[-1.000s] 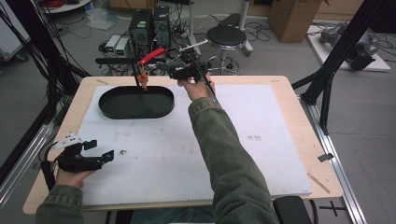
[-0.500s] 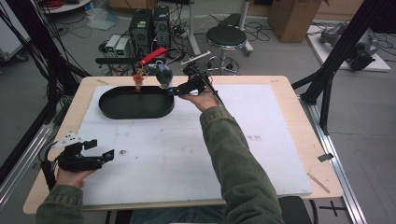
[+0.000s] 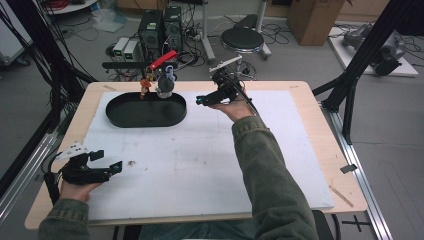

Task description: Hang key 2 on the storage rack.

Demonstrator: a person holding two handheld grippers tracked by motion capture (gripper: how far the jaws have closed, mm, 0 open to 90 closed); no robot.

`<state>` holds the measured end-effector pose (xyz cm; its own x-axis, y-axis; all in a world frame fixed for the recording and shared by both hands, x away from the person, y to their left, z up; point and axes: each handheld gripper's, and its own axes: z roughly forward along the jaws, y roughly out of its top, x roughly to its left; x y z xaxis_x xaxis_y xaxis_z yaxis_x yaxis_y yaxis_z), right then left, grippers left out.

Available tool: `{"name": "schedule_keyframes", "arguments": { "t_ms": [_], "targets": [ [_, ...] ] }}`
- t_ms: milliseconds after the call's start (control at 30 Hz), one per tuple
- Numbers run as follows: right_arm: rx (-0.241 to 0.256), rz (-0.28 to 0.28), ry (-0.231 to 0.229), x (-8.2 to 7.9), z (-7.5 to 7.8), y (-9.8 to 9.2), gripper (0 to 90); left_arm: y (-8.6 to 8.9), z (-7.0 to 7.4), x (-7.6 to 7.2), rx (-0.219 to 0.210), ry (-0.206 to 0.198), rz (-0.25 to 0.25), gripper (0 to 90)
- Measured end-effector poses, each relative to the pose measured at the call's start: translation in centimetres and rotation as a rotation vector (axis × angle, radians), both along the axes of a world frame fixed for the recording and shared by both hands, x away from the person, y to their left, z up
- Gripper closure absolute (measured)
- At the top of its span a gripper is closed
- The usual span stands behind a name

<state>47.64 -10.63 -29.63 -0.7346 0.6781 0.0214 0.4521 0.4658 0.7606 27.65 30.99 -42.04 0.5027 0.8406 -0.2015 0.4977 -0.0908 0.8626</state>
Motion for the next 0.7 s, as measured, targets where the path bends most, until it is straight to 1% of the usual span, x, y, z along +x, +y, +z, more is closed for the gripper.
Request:
{"name": "schedule_keyframes", "arguments": {
  "t_ms": [33,67,100,133,167,233,300,333,433,467,500,567,600,633,700],
  "targets": [
    [0.014,-0.01,0.003,-0.2,-0.2,-0.8,0.9,0.0,0.0,0.0,0.001,0.0,0.0,7.0],
    [0.014,-0.01,0.003,-0.2,-0.2,-0.8,0.9,0.0,0.0,0.0,0.003,0.001,0.0,7.0],
    [0.016,-0.022,0.01,-0.3,-0.7,-1.7,0.9,0.0,0.0,0.0,0.001,0.001,0.001,7.0],
    [0.0,-0.026,0.034,-0.3,-0.8,-2.1,0.8,0.0,0.0,0.0,0.004,0.002,0.0,7.0],
    [-0.011,-0.03,0.039,-0.3,-0.9,-2.4,0.9,0.0,0.0,0.0,0.002,0.001,0.001,7.0],
    [0.002,-0.038,0.019,-0.7,-1.2,-3.2,0.9,0.0,-0.1,0.0,0.001,0.002,0.002,7.0],
    [0.017,-0.046,0.02,-1.0,-1.5,-4.1,0.8,0.0,-0.1,0.0,0.007,0.005,0.0,7.0],
    [0.018,-0.052,0.03,-1.1,-1.6,-4.5,0.9,0.0,-0.1,0.0,0.008,0.005,0.0,7.0],
    [0.038,-0.072,0.02,-1.5,-2.0,-5.8,0.9,0.0,-0.1,0.0,0.005,0.003,0.001,7.0],
    [0.038,-0.072,0.02,-1.5,-2.0,-5.8,0.9,0.0,-0.1,0.0,0.005,0.003,0.001,7.0],
    [0.049,-0.085,0.021,-1.8,-2.4,-6.7,0.9,0.0,-0.1,0.0,0.004,0.003,0.003,7.0],
    [0.056,-0.102,0.02,-2.1,-2.8,-7.6,0.9,0.0,-0.1,0.0,0.008,0.005,0.003,7.1],
    [0.056,-0.102,0.02,-2.1,-2.8,-7.6,0.9,0.0,-0.1,0.0,0.008,0.005,0.003,7.0],
    [0.067,-0.115,0.018,-2.5,-3.1,-8.4,0.9,0.0,-0.1,0.0,0.008,0.005,0.003,7.1],
    [0.075,-0.127,0.015,-2.8,-3.4,-9.1,0.9,0.0,-0.1,0.0,0.01,0.006,0.004,7.0]
  ]
}}
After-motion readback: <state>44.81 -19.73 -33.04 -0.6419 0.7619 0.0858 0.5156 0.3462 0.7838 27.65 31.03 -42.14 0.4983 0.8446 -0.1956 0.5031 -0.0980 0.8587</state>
